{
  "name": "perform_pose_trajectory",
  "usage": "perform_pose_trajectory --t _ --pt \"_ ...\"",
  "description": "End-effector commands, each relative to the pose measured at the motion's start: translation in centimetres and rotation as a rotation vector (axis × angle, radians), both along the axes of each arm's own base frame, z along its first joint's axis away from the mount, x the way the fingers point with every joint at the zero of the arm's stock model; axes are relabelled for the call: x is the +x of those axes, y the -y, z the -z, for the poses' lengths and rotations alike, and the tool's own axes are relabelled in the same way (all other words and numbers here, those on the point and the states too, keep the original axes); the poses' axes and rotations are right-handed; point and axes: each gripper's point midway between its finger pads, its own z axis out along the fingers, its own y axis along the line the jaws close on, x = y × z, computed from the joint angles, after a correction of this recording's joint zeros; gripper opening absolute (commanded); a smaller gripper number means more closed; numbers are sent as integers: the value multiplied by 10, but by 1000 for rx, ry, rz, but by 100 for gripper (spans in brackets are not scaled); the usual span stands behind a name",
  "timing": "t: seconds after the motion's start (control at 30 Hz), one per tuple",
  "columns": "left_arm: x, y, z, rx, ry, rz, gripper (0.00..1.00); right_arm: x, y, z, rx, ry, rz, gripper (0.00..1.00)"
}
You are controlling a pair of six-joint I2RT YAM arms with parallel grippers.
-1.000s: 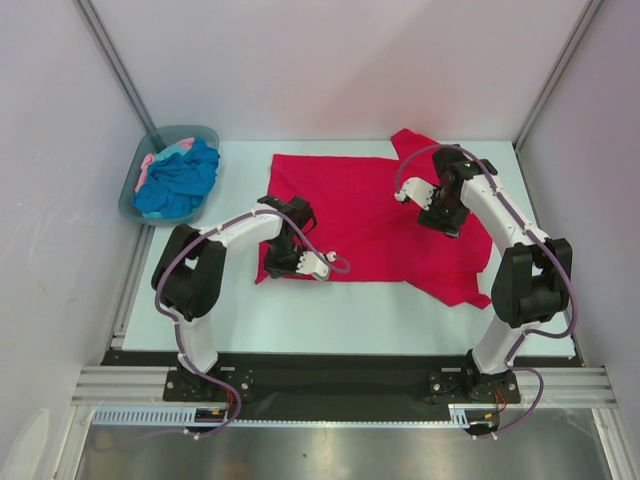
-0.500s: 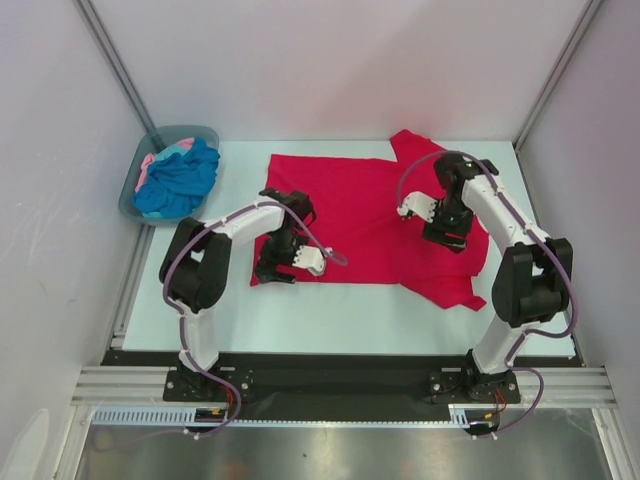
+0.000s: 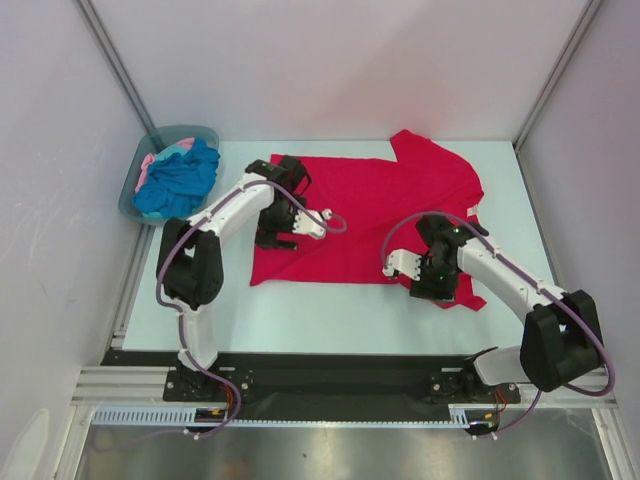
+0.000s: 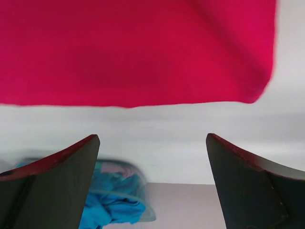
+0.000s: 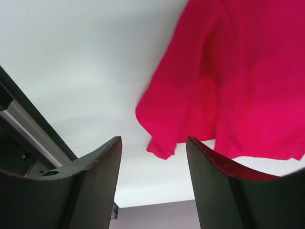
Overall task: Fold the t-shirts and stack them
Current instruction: Flatten the tshirt out
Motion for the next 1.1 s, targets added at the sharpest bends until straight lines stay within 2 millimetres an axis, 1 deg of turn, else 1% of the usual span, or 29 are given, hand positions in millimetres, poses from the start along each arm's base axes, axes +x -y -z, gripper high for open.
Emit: perform_pose_trajectory --t 0.0,0.1,0.23,0.3,0.33,0.4,0.43,0.47,0.5,0.53,0.6,0.67,0.7,0.77,0.8,0.87,0.9,0.97,1.0,1.03,1.07 --pt "28 -10 -22 -6 82 -58 100 -3 -4 7 25 45 21 62" --pt "36 -13 -28 -7 107 -77 100 -9 2 13 11 41 26 62" --pt "37 -13 -33 -20 125 -92 100 -15 9 24 -9 55 32 63" --pt "36 -11 -35 -29 128 -93 100 -16 9 29 -4 63 40 63" --pt "36 -12 -34 -28 129 -101 100 -14 15 33 -28 87 50 63" --pt "35 -11 -35 -30 131 -104 100 -13 17 39 -35 103 51 62" --pt "35 -11 -35 -33 134 -110 100 -4 17 39 -34 146 55 62" --pt "35 -11 -35 -34 137 -112 100 -6 19 43 -36 152 58 62" --pt "35 -10 -37 -40 143 -112 100 -3 19 45 -35 165 61 59" --pt "35 -11 -36 -40 143 -119 100 4 17 45 -29 197 65 58" --pt "36 -10 -37 -41 146 -122 100 6 20 50 -42 211 76 55" --pt "36 -11 -37 -42 151 -126 100 12 18 51 -31 241 88 52" --pt "36 -11 -37 -41 150 -129 100 14 19 52 -31 250 97 48" --pt "37 -11 -38 -41 155 -125 100 17 19 53 -28 266 94 47" --pt "37 -11 -38 -40 157 -126 100 18 19 54 -27 269 97 42" --pt "38 -12 -38 -38 160 -125 100 20 20 56 -28 273 96 36" --pt "38 -12 -39 -39 163 -127 100 20 22 57 -32 273 101 29" --pt "40 -11 -39 -38 167 -125 100 22 23 57 -31 272 108 21" --pt "40 -12 -39 -38 170 -126 100 22 23 58 -31 268 108 12" --pt "40 -12 -39 -37 171 -124 100 22 24 55 -33 269 110 5" --pt "42 -11 -39 -37 174 -124 100 22 23 54 -31 267 106 0"
